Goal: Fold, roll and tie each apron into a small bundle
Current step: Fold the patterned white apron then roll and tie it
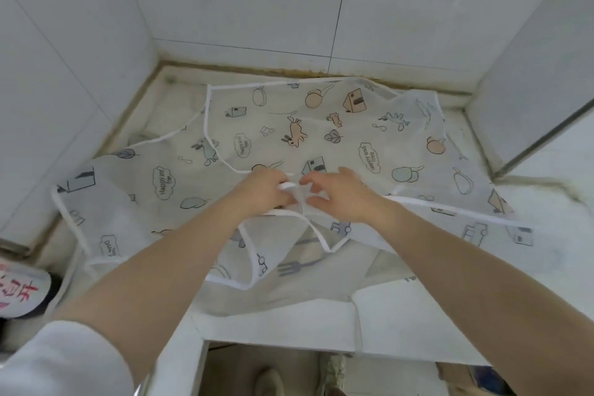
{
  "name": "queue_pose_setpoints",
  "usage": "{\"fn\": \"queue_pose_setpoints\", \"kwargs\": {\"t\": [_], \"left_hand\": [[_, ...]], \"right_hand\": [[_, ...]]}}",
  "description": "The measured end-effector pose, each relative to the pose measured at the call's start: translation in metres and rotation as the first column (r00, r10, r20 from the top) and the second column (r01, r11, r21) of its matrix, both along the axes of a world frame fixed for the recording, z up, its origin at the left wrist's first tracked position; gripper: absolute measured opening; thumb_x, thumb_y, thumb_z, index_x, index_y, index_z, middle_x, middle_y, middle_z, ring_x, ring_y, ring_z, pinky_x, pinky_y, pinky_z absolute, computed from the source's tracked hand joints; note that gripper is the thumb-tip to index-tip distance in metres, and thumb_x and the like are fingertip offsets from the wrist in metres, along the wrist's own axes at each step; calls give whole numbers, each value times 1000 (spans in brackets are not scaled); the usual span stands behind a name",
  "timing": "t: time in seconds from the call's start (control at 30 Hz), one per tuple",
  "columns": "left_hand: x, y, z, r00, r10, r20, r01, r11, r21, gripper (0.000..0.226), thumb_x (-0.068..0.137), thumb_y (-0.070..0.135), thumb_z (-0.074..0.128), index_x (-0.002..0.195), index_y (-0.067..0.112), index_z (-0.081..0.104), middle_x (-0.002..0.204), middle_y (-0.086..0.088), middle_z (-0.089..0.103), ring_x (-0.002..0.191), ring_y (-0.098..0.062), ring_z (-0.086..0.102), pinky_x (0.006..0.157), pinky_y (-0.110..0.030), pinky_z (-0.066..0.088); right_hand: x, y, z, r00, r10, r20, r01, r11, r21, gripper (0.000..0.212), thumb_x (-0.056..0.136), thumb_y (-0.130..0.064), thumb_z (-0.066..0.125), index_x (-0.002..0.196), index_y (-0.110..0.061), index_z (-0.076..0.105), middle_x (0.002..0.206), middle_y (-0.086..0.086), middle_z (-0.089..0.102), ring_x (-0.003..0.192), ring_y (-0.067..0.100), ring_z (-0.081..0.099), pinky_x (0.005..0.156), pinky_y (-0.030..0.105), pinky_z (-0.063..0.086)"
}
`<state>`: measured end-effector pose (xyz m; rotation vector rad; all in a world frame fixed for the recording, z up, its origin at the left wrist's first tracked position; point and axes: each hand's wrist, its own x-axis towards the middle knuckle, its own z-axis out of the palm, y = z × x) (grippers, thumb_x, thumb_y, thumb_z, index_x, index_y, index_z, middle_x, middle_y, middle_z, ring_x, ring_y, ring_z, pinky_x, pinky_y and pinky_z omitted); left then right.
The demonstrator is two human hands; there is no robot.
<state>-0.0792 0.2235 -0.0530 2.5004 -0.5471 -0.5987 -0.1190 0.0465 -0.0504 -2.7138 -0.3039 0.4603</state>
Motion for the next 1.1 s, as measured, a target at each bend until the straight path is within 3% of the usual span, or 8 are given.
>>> {"fn": "queue_pose_setpoints", "kwargs": {"t": [0.17,0.3,0.4,0.57,0.7,0.83,0.97,1.1], "left_hand": [[-7,15,-1,934,270,235,-284,958,31,49,79,50,67,113,20,50,88,7,57,87,-19,58,77,-32,47],[-24,22,-4,837,509,-199,-546,797,-259,56,71,54,72,111,22,48,91,7,58,85,-11,57,77,-28,42],[-32,17,-8,855,362,-372,-476,833,-283,50,67,56,73,100,20,59,99,6,64,94,-13,61,84,-28,46],[-27,19,-8,897,188,-401,-271,949,-161,12,85,7,55,91,2,64,84,-15,66,74,-20,56,66,-26,41],[-10,65,-15,890,178,-419,-101,975,198,3,73,14,55,70,13,55,67,-4,55,63,-20,50,60,-25,37],[-5,84,-29,945,162,-286,46,798,601,13,85,14,54,96,11,59,74,0,51,72,-17,52,68,-25,43],[-9,62,-40,969,202,-143,-96,841,533,33,82,26,55,113,14,53,91,0,53,96,-26,56,91,-40,46],[-22,16,-38,966,246,-76,-218,938,268,30,86,36,55,107,15,50,105,-4,55,99,-26,54,79,-33,44]], "right_hand": [[19,-1,-21,982,-190,18,191,980,-60,27,101,-20,35,118,-5,51,107,17,61,93,30,56,70,31,39],[31,-21,-25,876,-482,36,483,875,-23,25,99,-16,32,112,-2,48,107,20,61,85,30,51,69,31,36],[37,-22,-21,852,-521,50,522,853,-21,26,96,-13,34,114,-4,51,107,17,60,83,27,49,69,30,37],[39,-19,-16,896,-427,120,431,902,-6,21,95,-19,42,106,-13,59,98,9,63,93,29,58,71,29,42],[26,-13,-13,990,-135,-48,137,990,38,16,92,-22,53,96,-13,67,90,-2,58,89,18,55,76,26,42],[12,15,-29,987,-79,-143,98,986,132,15,92,-36,57,90,-22,61,75,-13,50,73,10,48,59,21,34],[1,13,-40,982,-140,-125,150,986,78,32,85,-56,57,95,-25,56,72,-15,45,66,5,45,58,25,34],[-13,-16,-40,947,-119,-299,158,981,112,30,78,-53,66,86,-26,56,81,-11,54,78,10,51,65,24,37]]}}
